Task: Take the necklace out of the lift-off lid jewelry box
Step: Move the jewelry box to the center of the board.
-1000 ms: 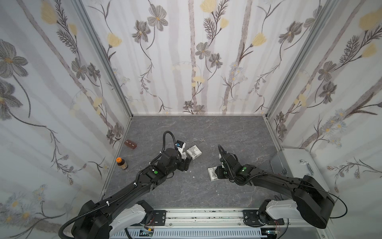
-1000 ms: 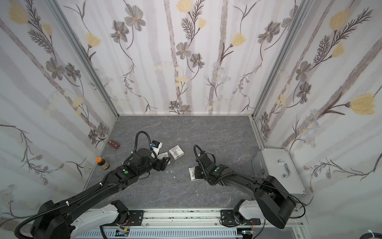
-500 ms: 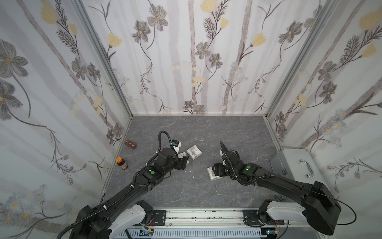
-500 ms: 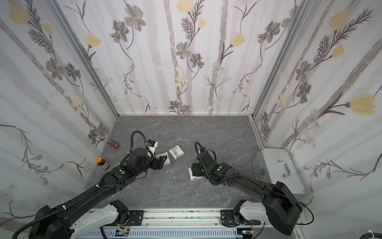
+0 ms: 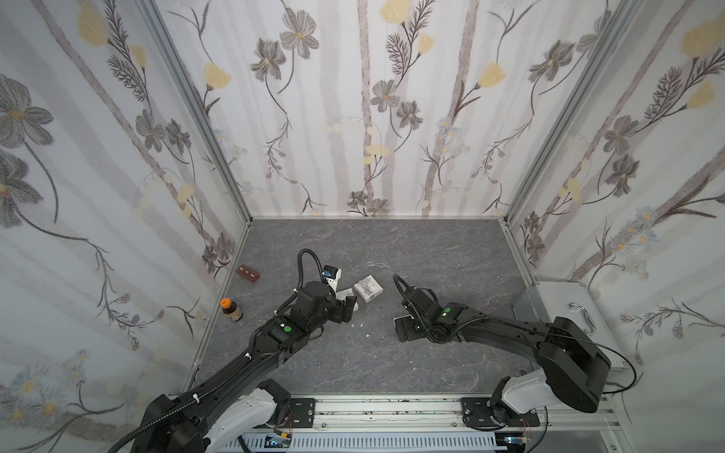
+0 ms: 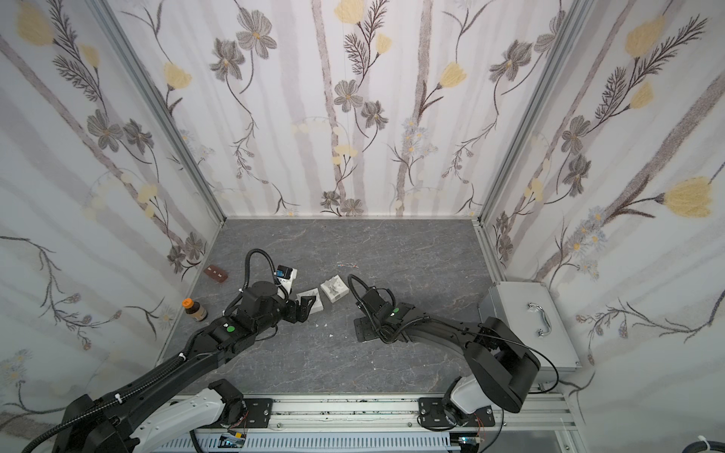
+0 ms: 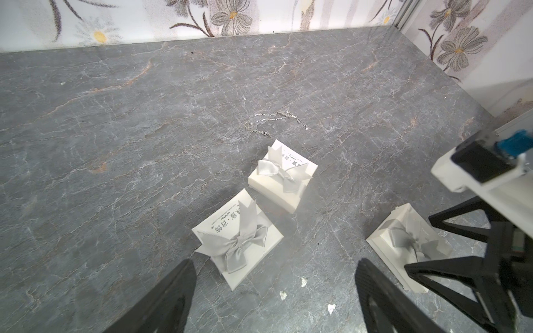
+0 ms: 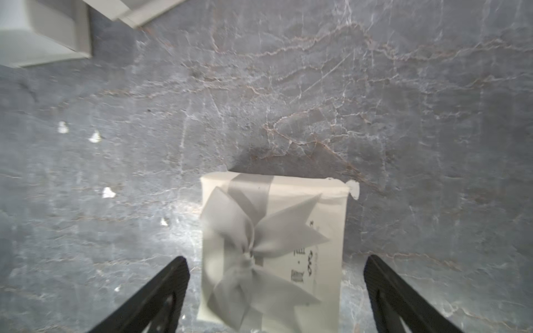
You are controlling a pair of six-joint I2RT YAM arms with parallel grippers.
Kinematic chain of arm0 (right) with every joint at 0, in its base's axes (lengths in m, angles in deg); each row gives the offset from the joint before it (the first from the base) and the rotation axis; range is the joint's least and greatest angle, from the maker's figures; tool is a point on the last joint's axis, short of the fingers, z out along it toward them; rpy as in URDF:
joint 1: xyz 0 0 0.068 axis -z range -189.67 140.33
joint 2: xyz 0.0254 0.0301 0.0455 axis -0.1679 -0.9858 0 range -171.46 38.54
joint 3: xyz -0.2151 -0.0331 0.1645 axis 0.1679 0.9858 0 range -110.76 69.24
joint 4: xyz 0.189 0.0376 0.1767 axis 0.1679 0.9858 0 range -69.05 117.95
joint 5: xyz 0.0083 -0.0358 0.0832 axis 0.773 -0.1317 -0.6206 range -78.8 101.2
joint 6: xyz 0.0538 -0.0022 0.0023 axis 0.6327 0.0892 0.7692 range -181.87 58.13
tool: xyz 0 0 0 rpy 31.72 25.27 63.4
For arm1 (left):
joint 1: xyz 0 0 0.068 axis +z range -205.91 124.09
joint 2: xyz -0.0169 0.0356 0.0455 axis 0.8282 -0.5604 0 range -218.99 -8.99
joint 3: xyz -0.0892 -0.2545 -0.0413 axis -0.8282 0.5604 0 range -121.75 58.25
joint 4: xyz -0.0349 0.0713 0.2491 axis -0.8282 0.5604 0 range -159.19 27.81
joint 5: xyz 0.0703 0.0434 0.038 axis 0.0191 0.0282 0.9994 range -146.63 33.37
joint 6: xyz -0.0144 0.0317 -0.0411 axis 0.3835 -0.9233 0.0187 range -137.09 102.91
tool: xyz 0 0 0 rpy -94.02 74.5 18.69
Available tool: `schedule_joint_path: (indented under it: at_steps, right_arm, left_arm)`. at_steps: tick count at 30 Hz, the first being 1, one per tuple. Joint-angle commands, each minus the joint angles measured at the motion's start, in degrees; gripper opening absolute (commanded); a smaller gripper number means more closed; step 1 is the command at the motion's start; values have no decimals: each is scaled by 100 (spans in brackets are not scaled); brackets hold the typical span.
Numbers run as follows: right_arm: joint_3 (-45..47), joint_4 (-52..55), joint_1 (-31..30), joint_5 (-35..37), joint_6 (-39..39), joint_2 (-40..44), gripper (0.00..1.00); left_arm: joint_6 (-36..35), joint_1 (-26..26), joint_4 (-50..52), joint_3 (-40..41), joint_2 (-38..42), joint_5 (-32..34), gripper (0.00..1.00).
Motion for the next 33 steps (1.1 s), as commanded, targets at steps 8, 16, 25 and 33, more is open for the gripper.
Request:
schedule_joint_path:
  at_steps: [8, 16, 25, 33]
  right_arm:
    - [-110, -48, 228, 302, 150, -342, 82]
    - [-139, -272, 1116, 85, -334, -338, 75]
    - [-1102, -345, 2719, -131, -1192, -905, 75]
    - [-2202, 8, 3319, -18, -1613, -1894, 75]
  left_arm:
    - [123, 11, 154, 101, 288, 149, 89]
    - [136, 11, 171, 177, 458, 184, 89]
    - [153, 13, 62, 193, 334, 45, 89]
    - [118, 23, 134, 92, 248, -39, 89]
